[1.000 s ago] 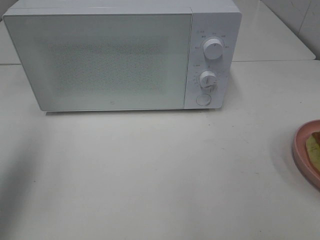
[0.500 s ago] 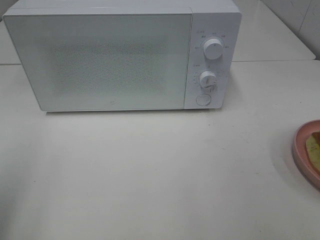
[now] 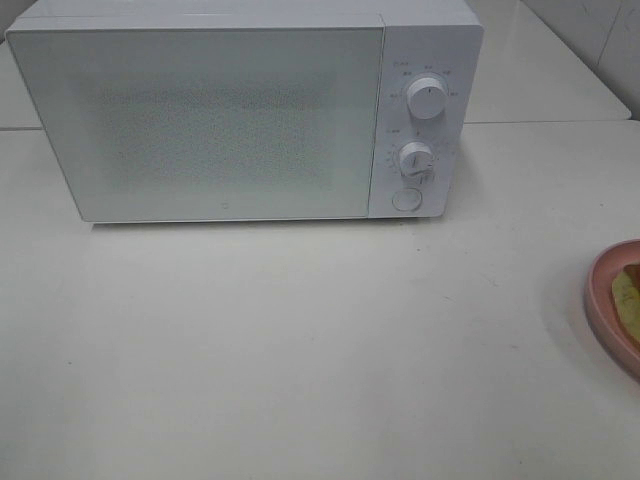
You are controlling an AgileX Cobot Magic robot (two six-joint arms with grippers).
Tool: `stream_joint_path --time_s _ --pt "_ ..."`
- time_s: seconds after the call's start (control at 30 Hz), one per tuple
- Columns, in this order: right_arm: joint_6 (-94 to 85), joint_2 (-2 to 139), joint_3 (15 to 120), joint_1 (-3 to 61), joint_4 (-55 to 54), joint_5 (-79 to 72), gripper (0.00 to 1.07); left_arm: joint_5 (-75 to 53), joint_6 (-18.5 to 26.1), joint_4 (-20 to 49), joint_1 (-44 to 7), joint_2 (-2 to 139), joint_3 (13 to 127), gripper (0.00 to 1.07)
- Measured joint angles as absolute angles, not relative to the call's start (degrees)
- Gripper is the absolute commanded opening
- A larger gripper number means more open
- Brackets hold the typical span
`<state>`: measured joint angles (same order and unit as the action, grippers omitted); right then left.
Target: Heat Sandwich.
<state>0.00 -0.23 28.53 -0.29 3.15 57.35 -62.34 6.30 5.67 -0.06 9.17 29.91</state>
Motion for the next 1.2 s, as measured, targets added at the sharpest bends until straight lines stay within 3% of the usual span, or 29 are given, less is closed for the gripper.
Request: stream_joint_path --time_s 0.27,1.2 --pt "0.0 -0.2 28.5 -0.3 3.2 57.4 0.76 -62.3 6.3 5.7 -0.1 -0.2 29.9 1.00" --pt "0.0 -0.2 28.5 -0.3 3.2 57.4 0.76 -62.3 6.3 5.7 -0.1 -0.2 29.9 1.00"
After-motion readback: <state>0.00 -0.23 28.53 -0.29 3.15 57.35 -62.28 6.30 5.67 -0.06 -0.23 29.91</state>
